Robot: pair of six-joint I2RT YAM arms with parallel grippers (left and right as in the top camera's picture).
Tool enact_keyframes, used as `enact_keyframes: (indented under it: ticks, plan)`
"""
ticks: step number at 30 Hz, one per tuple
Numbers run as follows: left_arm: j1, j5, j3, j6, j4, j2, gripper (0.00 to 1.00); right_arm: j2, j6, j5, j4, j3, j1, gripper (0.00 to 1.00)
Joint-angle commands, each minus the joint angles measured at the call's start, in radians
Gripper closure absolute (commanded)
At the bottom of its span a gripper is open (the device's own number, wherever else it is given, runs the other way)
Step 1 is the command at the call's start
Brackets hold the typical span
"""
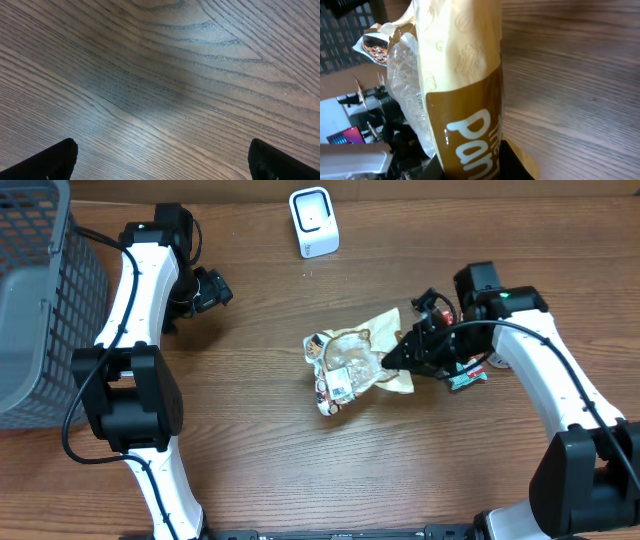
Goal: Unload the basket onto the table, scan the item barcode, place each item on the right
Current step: 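Lift the snack bag and carry it up toward the scanner, then hold the snack bag in front of the white scanner, right gripper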
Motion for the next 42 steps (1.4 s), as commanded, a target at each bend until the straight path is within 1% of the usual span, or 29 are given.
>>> enact_keyframes:
  ticks: [1,7,13,16,19,21,24,26,28,30,33,37,42]
  plan:
    - [-0.007,-0.006,0.016,0.012,0.0,-0.015,0.0,-0.011,-0.096,-0.044,-0.007,0.019,-0.017,0.96]
    - [-0.007,-0.006,0.016,0.012,0.0,-0.015,0.0,-0.011,-0.096,-0.044,0.027,0.019,-0.017,0.96]
    - [-0.007,-0.006,0.016,0.012,0.0,-0.015,0.0,-0.013,-0.084,-0.048,0.131,0.031,-0.014,0.96]
    - [-0.007,-0.006,0.016,0.012,0.0,-0.015,0.0,-0.013,-0.084,-0.048,0.14,0.105,-0.014,0.96]
    - [-0.007,-0.006,0.016,0.012,0.0,-0.015,0.0,-0.013,-0.082,-0.017,0.137,0.242,-0.007,0.96]
    - [-0.007,-0.006,0.016,0.012,0.0,-0.015,0.0,-0.013,-0.053,0.063,0.143,0.34,0.005,0.96]
    - [-0.007,-0.006,0.016,0.012,0.0,-0.015,0.0,-0.012,-0.006,0.257,0.181,0.483,0.04,0.97]
    - [-0.007,-0.006,0.016,0.012,0.0,-0.015,0.0,-0.008,-0.005,0.386,0.224,0.554,0.071,0.97]
    - [-0.007,-0.006,0.016,0.012,0.0,-0.015,0.0,-0.007,-0.018,0.526,0.301,0.586,0.111,0.97]
    - [-0.007,-0.006,0.016,0.012,0.0,-0.015,0.0,-0.005,-0.065,0.659,0.401,0.588,0.161,0.96]
    - [-0.007,-0.006,0.016,0.012,0.0,-0.015,0.0,0.021,-0.143,0.808,0.525,0.588,0.227,0.96]
    - [-0.007,-0.006,0.016,0.012,0.0,-0.015,0.0,0.089,-0.293,0.946,0.679,0.587,0.299,0.96]
    - [-0.007,-0.006,0.016,0.012,0.0,-0.015,0.0,0.213,-0.414,1.069,0.839,0.586,0.343,0.96]
